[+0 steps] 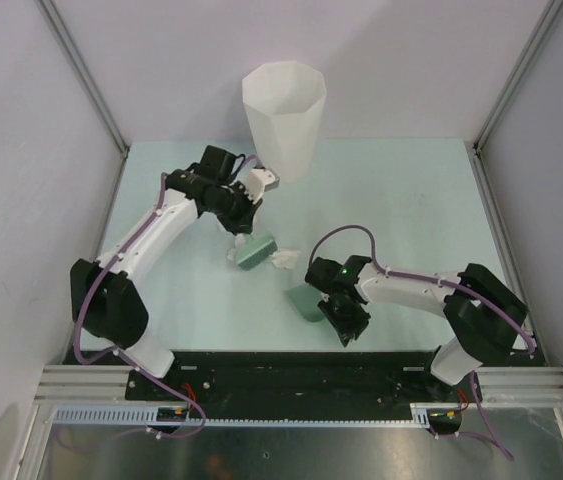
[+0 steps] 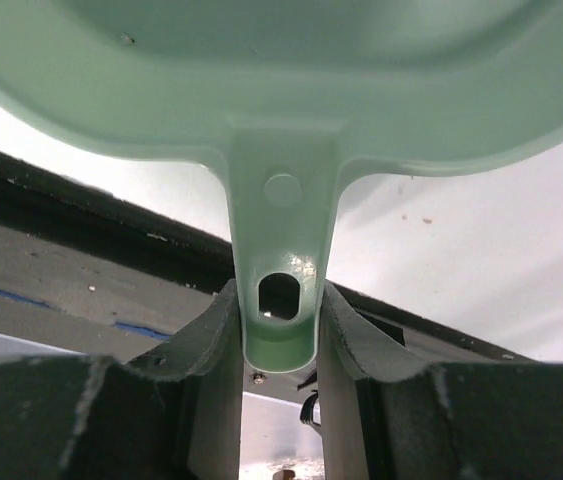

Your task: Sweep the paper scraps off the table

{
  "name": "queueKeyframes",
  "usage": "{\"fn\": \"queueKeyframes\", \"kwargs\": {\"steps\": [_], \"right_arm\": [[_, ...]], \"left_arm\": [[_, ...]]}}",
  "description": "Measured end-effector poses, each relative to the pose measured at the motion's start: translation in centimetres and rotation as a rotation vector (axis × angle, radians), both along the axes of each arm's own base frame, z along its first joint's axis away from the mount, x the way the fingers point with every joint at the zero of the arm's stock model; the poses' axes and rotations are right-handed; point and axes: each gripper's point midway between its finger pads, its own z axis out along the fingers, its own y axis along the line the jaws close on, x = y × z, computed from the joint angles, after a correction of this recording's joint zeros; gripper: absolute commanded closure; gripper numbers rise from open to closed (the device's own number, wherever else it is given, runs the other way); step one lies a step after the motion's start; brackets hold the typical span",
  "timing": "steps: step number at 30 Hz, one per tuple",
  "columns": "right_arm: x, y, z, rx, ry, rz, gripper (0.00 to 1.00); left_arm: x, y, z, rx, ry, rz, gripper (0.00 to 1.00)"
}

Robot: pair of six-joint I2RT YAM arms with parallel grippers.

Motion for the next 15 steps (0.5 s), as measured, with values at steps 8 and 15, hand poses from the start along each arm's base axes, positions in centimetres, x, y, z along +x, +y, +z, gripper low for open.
{"fn": "queueKeyframes", "kwargs": {"steps": [8,15], "right_arm": [[3.1,1.5,-0.9,0.046,-0.009,-0.008,1.0],[6.8,2.7,-0.8,0.098,-0.078,-0.026,1.0]], "left_arm": [[0.7,-3.4,0.1,-0.074,0.027,-0.087,1.0],[-2.6,-6.6,0.3,-0.124,0.018,-0.277,1.0]]}}
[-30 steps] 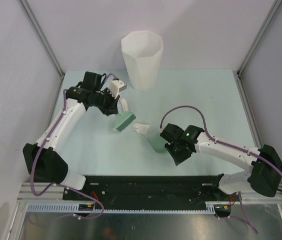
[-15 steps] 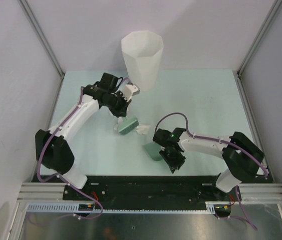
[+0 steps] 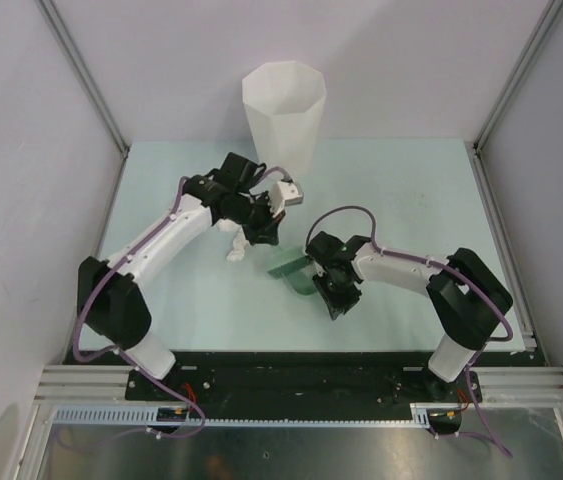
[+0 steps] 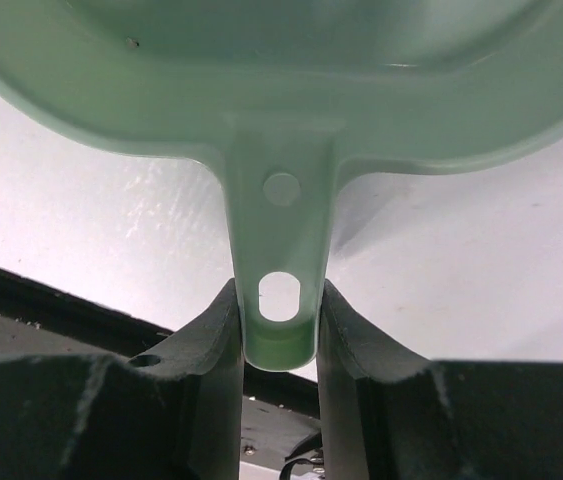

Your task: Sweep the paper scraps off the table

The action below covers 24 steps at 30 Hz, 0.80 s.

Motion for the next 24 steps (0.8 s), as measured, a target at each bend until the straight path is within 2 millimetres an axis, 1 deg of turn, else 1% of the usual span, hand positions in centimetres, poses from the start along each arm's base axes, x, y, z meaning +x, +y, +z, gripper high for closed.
{"fn": "queueKeyframes", "kwargs": {"steps": [3,4,13,16,19,20,23,24], "right_arm": [[0.8,-0.3,-0.1,-0.007,-0.025,-0.002,1.0],[0.9,-0.3,-0.1,-0.007,-0.029,0.0,1.0],[1.6,-0.6,-0.2,-0.03,-0.066,-0.005,1.0],[1.6,-0.6,-0.1,-0.039,-0.078,-0.002,1.0],[1.5,-0.8,0.7,-0.036,-0.092,-0.005,1.0],[1.4,-0.9,1.1,-0.032,-0.098,-0.004,1.0],[1.3,-1.3,3.0,-0.013,-0.125,-0.015,1.0],[1.4,-1.5,3.7,-0.01,-0.134,-0.021,1.0]], "left_arm": [[-2.1,-0.2,0.6,-0.03,-0.003,-0.063,1.0],[-2.4,0.0,1.0,-0.033,-0.017,-0.068,1.0],[-3.0,1.9,5.2,-0.05,-0.16,-0.021,1.0],[-2.8,3.0,6.5,-0.046,-0.206,0.028,1.0],[-1.8,5.0,7.3,-0.03,-0.238,0.112,1.0],[-1.2,6.0,7.4,-0.02,-0.245,0.151,1.0],[0.7,9.3,7.4,0.01,-0.254,0.27,1.0],[1.0,10.1,7.4,0.014,-0.253,0.297,1.0]]}}
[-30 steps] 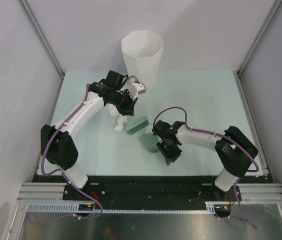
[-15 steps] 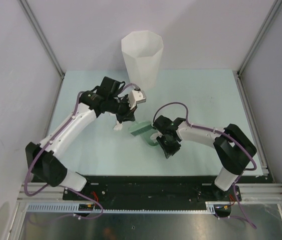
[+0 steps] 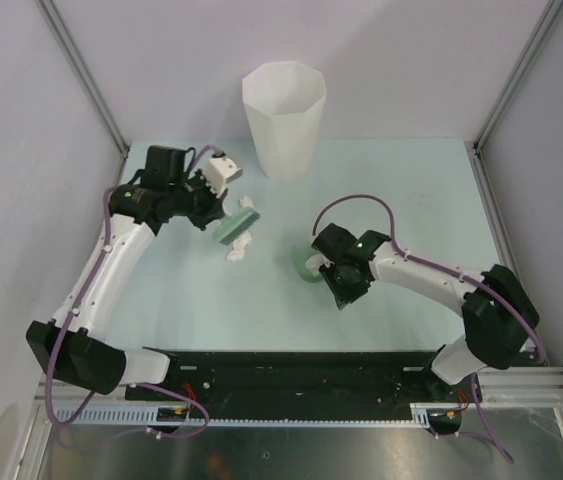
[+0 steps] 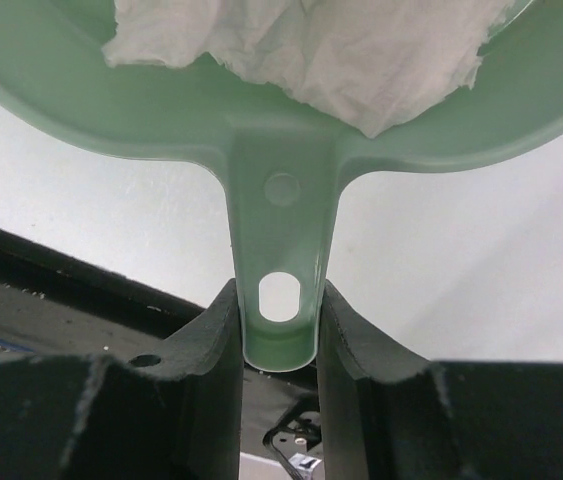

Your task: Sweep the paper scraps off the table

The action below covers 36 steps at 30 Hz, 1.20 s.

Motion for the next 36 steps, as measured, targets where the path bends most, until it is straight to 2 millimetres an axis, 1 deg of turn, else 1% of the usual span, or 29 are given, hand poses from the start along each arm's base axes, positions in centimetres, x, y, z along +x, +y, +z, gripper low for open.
{"fn": "queueKeyframes", "kwargs": {"steps": [3,5,8,10,14,17,19,21,22,23,25,27,29,31,33,35,36], "right_arm": [[0.6,-0.5,2.2,0.01,-0.033,-0.018,1.0],[1.8,-1.0,3.9,0.019,-0.063,-0.045,1.0],[4.3,-2.1,6.5,0.029,-0.116,-0.097,1.0],[6.8,-2.9,9.2,0.039,-0.173,-0.134,1.0],[13.2,-3.9,15.3,0.068,-0.331,-0.197,1.0],[18.7,-3.9,19.8,0.092,-0.455,-0.229,1.0],[22.7,-3.7,22.2,0.092,-0.538,-0.241,1.0],[26.0,-3.6,24.0,0.078,-0.603,-0.247,1.0],[28.4,-3.5,25.2,0.073,-0.668,-0.255,1.0],[30.3,-3.3,26.1,0.075,-0.731,-0.262,1.0],[32.5,-3.5,26.5,0.047,-0.803,-0.272,1.0],[34.2,-3.8,26.1,-0.004,-0.863,-0.273,1.0],[35.3,-4.1,25.6,-0.069,-0.926,-0.264,1.0],[36.5,-3.9,26.1,-0.138,-1.006,-0.243,1.0],[37.9,-3.3,27.9,-0.22,-1.109,-0.211,1.0],[39.4,-2.2,31.2,-0.316,-1.261,-0.176,1.0],[39.8,-1.8,32.6,-0.367,-1.324,-0.158,1.0]], "left_arm": [[1.0,2.6,-0.3,0.0,0.006,0.081,1.0],[1.0,4.0,-1.0,-0.001,0.023,0.119,1.0],[0.8,4.9,-1.9,0.001,0.047,0.144,1.0],[0.5,5.1,-2.5,0.002,0.062,0.149,1.0],[0.2,5.4,-3.0,0.0,0.077,0.153,1.0],[-0.2,5.6,-3.2,-0.005,0.082,0.158,1.0],[-0.5,5.8,-3.4,-0.005,0.082,0.157,1.0],[-0.8,5.8,-3.5,-0.005,0.083,0.154,1.0],[-0.9,5.8,-3.6,-0.005,0.083,0.153,1.0],[-1.0,5.8,-3.7,-0.006,0.085,0.152,1.0],[-1.0,5.8,-3.8,-0.008,0.089,0.151,1.0],[-1.1,5.8,-3.8,-0.013,0.09,0.149,1.0],[-1.1,5.7,-3.8,-0.018,0.093,0.146,1.0],[-1.1,5.7,-3.9,-0.018,0.095,0.144,1.0],[-1.2,5.8,-4.2,-0.014,0.098,0.141,1.0],[-1.5,5.9,-4.6,-0.01,0.105,0.137,1.0],[-1.6,5.9,-4.8,-0.008,0.109,0.137,1.0]]}}
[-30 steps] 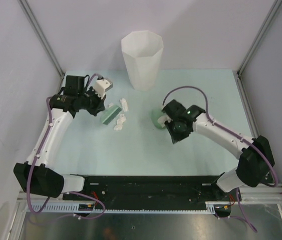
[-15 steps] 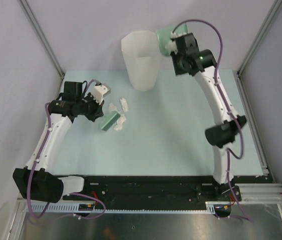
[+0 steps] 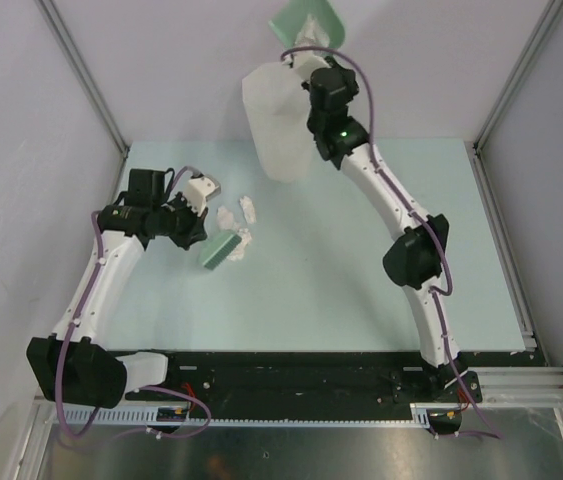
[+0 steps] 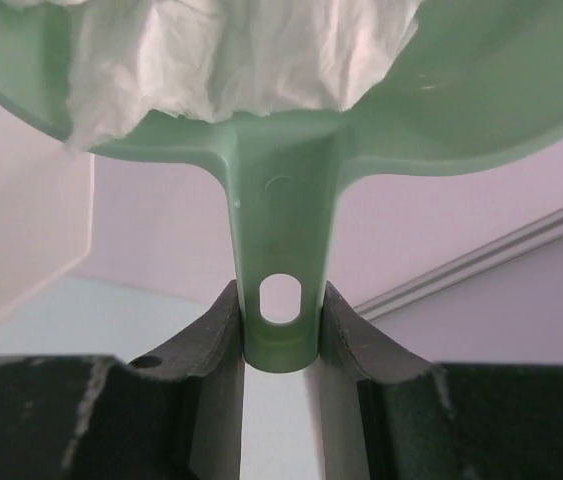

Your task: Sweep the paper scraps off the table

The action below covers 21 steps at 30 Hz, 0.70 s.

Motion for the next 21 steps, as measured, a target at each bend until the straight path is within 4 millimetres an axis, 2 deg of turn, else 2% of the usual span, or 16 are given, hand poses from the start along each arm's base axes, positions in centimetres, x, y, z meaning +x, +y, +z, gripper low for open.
{"fn": "queueKeyframes", "kwargs": {"steps": [1,3,5,10,16,21], "right_arm": [[0.3,0.3,1.1,-0.064,-0.055,-0.015,1.0],[0.2,1.0,1.8,-0.181,-0.099,-0.034,0.98],[0.2,1.3,1.9,-0.286,-0.114,-0.055,0.98],[0.5,0.6,2.1,-0.498,-0.143,-0.121,0.95],[0.0,0.3,3.0,-0.636,-0.183,-0.177,0.95],[-0.4,0.1,3.4,-0.66,-0.191,-0.199,0.96]], "left_arm": [[-0.2,0.1,-0.2,0.001,0.004,0.0,1.0],[-0.3,0.2,-0.4,0.004,0.006,0.0,1.0],[-0.4,0.2,-0.3,0.003,0.004,0.0,1.0],[-0.4,0.2,-0.2,-0.001,0.001,-0.003,1.0],[-0.5,0.0,-0.2,-0.012,0.003,-0.01,1.0],[-0.6,0.0,-0.4,-0.013,0.009,-0.012,1.0]]}}
